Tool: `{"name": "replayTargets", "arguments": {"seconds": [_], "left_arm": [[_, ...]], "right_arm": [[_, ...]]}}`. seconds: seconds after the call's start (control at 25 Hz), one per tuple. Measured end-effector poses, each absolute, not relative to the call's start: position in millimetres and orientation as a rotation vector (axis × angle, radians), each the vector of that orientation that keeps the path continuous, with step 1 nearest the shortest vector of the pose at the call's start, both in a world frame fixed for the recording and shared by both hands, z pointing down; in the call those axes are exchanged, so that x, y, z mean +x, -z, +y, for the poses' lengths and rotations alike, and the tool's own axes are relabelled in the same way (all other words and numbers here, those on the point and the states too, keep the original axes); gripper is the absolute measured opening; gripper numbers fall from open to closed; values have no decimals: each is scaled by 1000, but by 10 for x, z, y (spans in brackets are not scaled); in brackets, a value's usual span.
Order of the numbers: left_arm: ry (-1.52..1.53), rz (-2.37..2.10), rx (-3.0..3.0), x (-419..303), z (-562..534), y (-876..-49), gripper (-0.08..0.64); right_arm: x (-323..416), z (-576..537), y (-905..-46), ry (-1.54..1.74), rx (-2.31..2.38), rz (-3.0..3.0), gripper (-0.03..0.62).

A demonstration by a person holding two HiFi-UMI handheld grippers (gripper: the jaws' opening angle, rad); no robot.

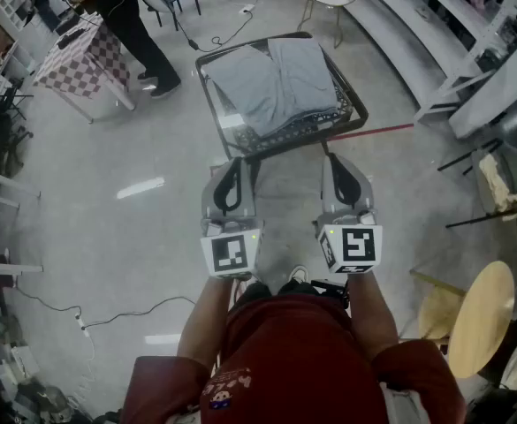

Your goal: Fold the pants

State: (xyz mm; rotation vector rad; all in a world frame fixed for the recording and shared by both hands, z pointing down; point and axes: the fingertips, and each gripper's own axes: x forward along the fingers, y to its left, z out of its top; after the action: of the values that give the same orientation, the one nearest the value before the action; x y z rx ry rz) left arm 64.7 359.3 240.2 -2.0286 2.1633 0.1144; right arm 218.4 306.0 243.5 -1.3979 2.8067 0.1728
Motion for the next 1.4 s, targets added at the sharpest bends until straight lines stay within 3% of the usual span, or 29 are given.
{"name": "replayTargets", "arguments": {"seconds": [0.76, 1.4], "left_arm": [[-134, 2197, -1986, 316, 3633, -2387, 8], [-91, 2285, -1819, -858, 4050, -2371, 8]], "right_arm": [[1806, 3026, -2454, -132, -1314, 2831, -2], [513, 3221, -2455, -152, -1122, 2888, -2]]}}
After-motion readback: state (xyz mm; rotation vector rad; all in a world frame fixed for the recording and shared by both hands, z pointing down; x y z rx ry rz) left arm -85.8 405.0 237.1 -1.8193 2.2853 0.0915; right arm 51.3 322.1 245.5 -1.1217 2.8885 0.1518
